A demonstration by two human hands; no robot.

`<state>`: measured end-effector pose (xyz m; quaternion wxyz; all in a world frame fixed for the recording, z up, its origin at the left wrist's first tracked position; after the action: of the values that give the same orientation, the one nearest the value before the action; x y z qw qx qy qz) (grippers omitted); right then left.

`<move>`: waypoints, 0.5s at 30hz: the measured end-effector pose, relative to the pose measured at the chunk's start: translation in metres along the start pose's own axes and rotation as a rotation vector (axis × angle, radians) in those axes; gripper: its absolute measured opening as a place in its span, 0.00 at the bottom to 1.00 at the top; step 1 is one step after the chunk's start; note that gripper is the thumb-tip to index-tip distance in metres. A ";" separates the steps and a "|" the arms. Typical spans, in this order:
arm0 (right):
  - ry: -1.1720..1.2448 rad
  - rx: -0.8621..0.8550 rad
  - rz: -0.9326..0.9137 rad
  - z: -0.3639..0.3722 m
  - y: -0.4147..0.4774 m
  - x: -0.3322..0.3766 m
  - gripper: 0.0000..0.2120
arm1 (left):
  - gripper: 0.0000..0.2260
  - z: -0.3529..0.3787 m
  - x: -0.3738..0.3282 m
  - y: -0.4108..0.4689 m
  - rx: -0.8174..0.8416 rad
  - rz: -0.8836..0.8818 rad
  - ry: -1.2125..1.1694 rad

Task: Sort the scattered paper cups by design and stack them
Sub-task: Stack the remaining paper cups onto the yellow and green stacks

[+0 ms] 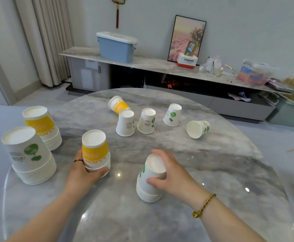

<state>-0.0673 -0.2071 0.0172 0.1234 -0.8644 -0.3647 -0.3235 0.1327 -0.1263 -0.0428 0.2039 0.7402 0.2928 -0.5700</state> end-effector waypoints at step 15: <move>0.219 -0.385 0.068 -0.047 0.060 -0.039 0.18 | 0.31 0.049 -0.009 -0.054 0.046 0.239 0.104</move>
<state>-0.0674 -0.2915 0.0290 0.0059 -0.8436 -0.2513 -0.4745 0.0602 -0.1188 -0.0457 0.2378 0.8028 0.1992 -0.5091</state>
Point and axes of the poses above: each hand's wrist, its own y-axis towards the middle knuckle, its own z-axis out of the palm, x = y × z, the point moved 6 cm from there along y, towards the middle knuckle, and after that the axes turned 3 degrees about -z, right-handed, at the moved point
